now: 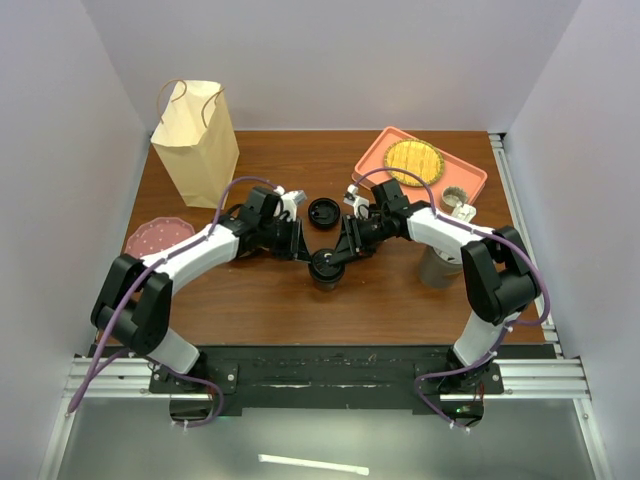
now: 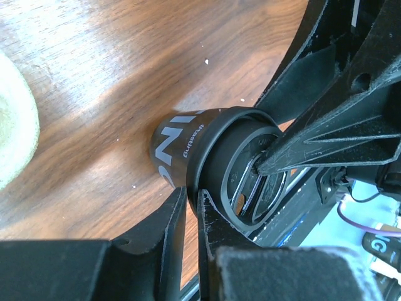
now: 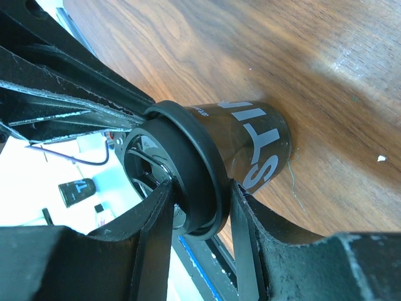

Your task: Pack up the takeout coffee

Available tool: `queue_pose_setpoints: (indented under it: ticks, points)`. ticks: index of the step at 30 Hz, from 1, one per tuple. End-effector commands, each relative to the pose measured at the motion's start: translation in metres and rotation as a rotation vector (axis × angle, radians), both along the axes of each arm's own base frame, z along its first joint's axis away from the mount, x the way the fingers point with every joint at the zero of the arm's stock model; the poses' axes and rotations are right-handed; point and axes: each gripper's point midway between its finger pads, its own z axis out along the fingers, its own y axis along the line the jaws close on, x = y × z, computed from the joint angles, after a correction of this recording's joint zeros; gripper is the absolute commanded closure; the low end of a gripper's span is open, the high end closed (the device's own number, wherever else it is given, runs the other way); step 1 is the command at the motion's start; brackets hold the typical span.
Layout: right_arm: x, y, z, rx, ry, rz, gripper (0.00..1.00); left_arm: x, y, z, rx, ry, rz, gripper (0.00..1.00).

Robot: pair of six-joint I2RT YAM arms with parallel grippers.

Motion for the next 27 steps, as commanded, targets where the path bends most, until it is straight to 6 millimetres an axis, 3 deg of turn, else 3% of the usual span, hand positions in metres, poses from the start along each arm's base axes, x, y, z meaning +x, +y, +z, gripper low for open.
queue_pose_setpoints:
  ticks: [1, 3, 6, 10, 13, 20, 27]
  points:
    - [-0.031, -0.044, -0.090, -0.339, 0.086, 0.010, 0.76, -0.052, 0.050, -0.088, 0.371, 0.174, 0.012, 0.83]
    - [-0.029, -0.042, -0.086, -0.335, 0.082, 0.014, 0.76, -0.050, 0.041, -0.076, 0.324, 0.165, 0.011, 0.81]
    - [-0.019, -0.038, -0.073, -0.329, 0.049, 0.028, 0.76, -0.037, 0.026, -0.044, 0.258, 0.118, 0.002, 0.76]
    - [-0.017, -0.039, -0.065, -0.335, 0.034, 0.065, 0.76, -0.004, 0.007, 0.007, 0.184, 0.014, 0.021, 0.66]
    - [-0.017, -0.038, -0.062, -0.333, 0.034, 0.079, 0.76, 0.011, -0.001, 0.028, 0.166, -0.028, 0.017, 0.60]
    - [-0.015, -0.033, -0.049, -0.307, 0.034, 0.080, 0.69, 0.019, -0.009, 0.027, 0.150, -0.047, -0.032, 0.58]
    - [0.006, -0.016, -0.008, -0.236, -0.006, 0.026, 0.57, 0.016, -0.007, 0.026, 0.143, -0.060, -0.032, 0.57]
